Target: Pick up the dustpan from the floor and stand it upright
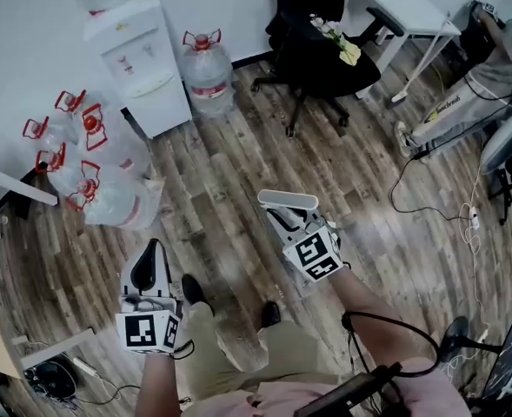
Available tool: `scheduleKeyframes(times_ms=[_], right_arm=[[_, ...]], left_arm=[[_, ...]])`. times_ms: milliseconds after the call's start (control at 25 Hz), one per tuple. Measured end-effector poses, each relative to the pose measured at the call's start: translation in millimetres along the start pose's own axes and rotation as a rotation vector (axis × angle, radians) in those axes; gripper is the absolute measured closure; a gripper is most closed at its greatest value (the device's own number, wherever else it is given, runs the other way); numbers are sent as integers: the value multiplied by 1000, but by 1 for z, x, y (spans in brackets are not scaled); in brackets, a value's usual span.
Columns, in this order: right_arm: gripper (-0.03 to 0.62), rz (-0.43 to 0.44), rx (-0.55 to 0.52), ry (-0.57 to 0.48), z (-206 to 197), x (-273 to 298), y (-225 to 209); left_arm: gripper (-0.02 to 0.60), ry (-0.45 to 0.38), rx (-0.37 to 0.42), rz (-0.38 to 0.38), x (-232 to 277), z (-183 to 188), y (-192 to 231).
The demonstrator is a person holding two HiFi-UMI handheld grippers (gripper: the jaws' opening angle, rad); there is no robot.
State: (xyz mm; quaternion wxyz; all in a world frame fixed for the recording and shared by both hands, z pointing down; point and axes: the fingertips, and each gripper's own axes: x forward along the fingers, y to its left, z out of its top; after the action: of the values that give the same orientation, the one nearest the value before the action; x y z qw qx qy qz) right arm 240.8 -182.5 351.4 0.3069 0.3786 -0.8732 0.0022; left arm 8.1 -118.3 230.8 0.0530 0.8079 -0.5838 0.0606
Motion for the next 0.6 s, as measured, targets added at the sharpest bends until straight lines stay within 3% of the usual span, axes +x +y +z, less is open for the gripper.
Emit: scheduleKeyframes(times_ms=[320,600], right_arm=[[464,-219,130,53,-60,-111,-76],[456,-345,236,92,-111,-181,-106]], left_arm=[[567,-26,44,-162,24,59,-96],[567,-27,93,-310,31,87,-175]])
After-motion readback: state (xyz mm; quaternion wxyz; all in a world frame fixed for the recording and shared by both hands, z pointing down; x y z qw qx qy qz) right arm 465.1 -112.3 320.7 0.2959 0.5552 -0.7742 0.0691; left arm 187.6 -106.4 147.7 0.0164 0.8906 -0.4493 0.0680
